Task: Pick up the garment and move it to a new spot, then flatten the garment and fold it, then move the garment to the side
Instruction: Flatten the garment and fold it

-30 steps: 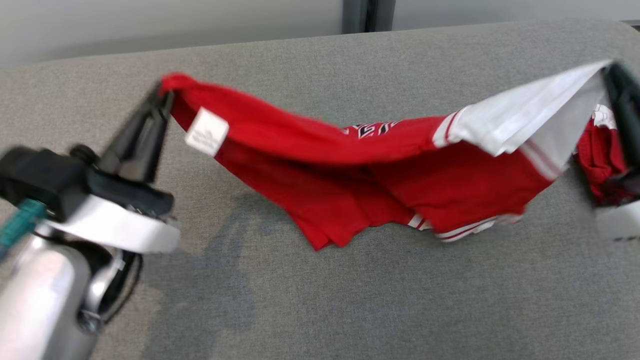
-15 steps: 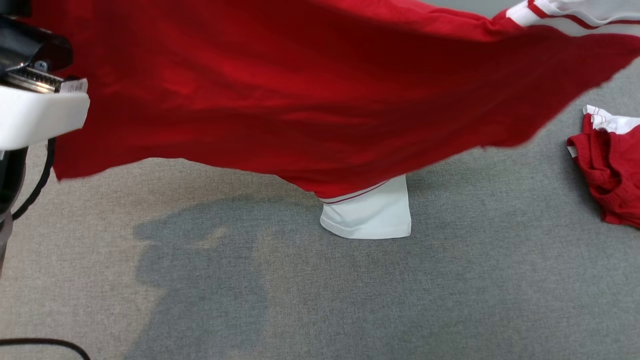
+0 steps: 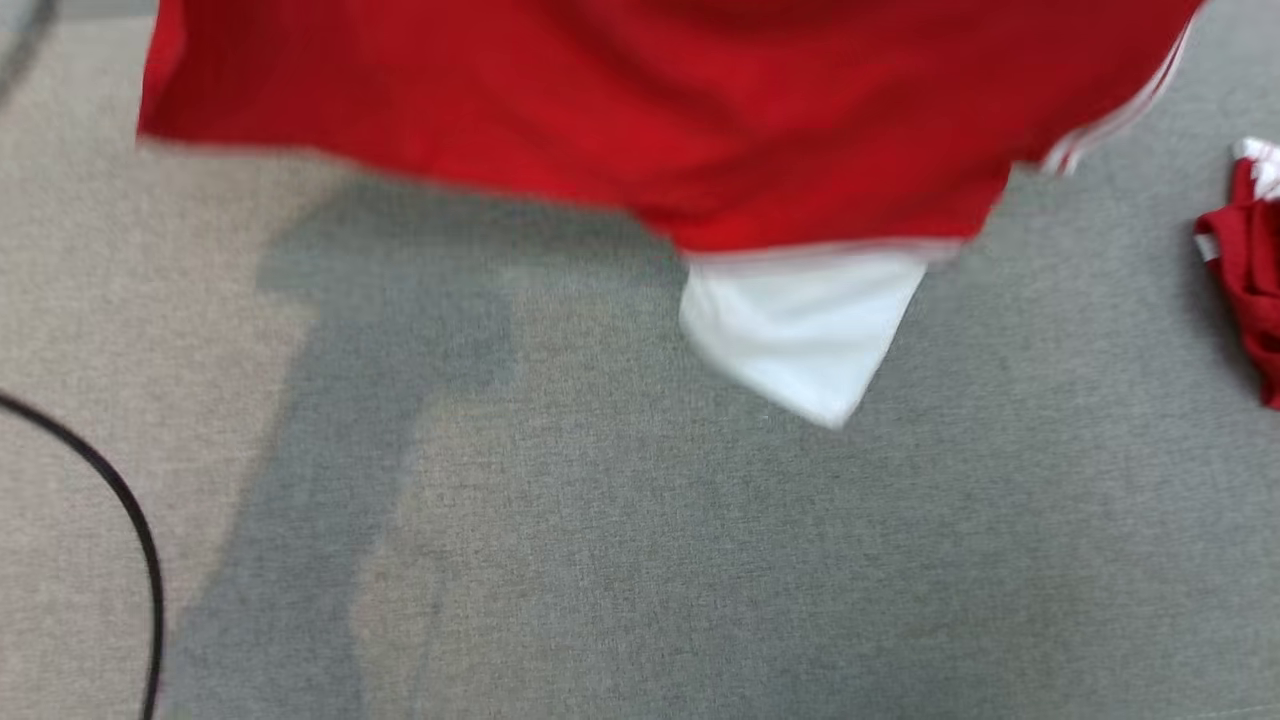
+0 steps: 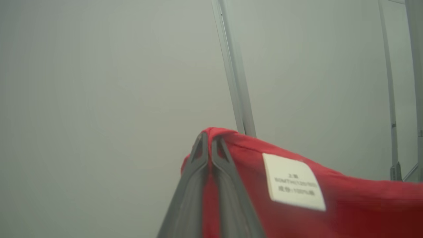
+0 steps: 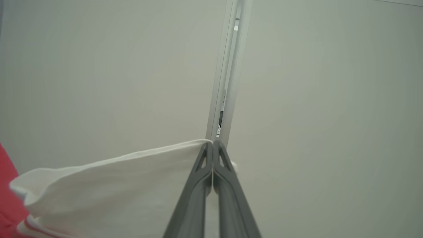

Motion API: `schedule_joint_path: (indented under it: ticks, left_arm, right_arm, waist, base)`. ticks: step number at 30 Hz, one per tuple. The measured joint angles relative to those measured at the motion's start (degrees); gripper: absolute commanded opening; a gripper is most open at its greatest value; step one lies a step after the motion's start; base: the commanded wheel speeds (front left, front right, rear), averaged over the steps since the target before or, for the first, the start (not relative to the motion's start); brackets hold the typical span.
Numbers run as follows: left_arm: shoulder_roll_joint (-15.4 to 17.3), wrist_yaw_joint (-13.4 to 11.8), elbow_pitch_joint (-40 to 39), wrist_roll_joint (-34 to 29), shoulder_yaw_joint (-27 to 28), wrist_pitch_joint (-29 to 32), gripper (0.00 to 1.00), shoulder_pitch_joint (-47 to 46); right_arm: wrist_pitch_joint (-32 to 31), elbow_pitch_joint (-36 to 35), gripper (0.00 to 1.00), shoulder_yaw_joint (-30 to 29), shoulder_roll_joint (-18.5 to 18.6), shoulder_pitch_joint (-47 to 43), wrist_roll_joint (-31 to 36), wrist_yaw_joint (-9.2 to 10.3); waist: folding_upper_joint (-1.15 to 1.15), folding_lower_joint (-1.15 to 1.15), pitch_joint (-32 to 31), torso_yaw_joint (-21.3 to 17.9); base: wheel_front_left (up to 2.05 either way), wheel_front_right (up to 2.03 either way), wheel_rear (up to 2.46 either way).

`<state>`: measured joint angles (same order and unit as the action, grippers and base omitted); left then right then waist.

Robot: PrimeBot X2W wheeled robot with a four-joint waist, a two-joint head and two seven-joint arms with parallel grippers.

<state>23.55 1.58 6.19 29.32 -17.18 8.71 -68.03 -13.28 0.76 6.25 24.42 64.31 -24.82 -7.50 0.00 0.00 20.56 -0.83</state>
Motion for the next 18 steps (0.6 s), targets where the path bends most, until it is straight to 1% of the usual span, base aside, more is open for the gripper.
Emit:
schedule_joint_path:
  ticks: [2,3,4,6,10,13,15,18]
  left_arm:
    - [-0.55,1.05,6.41,-0.64,-0.15,-1.42,0.00,-5.38]
    - [-1.14,1.86,13.03,-1.30,-0.32,-3.39,0.00,-10.26]
    - [-1.44,2.33,16.04,-1.72,-0.55,-4.56,0.00,-12.61]
    - [-2.15,2.74,21.83,-2.01,-0.49,-6.39,0.00,-16.64]
    - [-2.90,2.38,31.30,-1.99,0.65,-8.32,0.00,-23.93]
    - [-3.47,2.77,36.18,-1.40,1.21,-9.93,0.00,-26.65]
    - [-3.78,3.53,39.47,-0.90,0.91,-10.61,0.00,-26.95]
    - [-4.25,4.57,43.34,0.46,0.65,-11.49,0.00,-26.94]
  right_arm:
    - [2.08,5.50,0.00,1.94,-0.88,5.81,-0.18,0.00]
    - [4.27,11.84,0.00,3.19,-2.26,11.76,-1.30,0.00]
    - [5.46,15.22,0.00,3.87,-2.75,14.45,-1.44,0.00]
    - [8.16,21.27,0.00,3.69,-4.88,19.37,-3.27,0.00]
    - [13.47,31.87,0.00,2.52,-7.84,30.41,-3.65,0.00]
    - [15.41,38.53,0.00,4.01,-9.46,35.03,-3.63,0.01]
    - [16.38,41.56,0.00,5.88,-10.38,36.01,-3.76,0.00]
    - [16.84,45.34,0.00,8.25,-10.54,36.35,-5.17,0.00]
  waist:
    - [0.00,0.00,1.46,-0.02]
    - [0.00,0.00,2.66,-0.19]
    - [0.00,0.00,3.11,-0.33]
    - [0.00,0.00,3.66,-0.67]
    - [0.00,0.00,5.16,-1.24]
    - [0.00,0.00,6.46,-1.64]
    - [0.00,0.00,7.07,-2.01]
    - [0.00,0.00,8.08,-2.33]
  base:
    - [0.00,0.00,0.00]
    - [0.00,0.00,0.00]
    - [0.00,0.00,0.00]
    - [0.00,0.00,0.00]
    - [0.00,0.00,0.00]
    - [0.00,0.00,0.00]
    - [0.00,0.00,0.00]
    - [0.00,0.00,0.00]
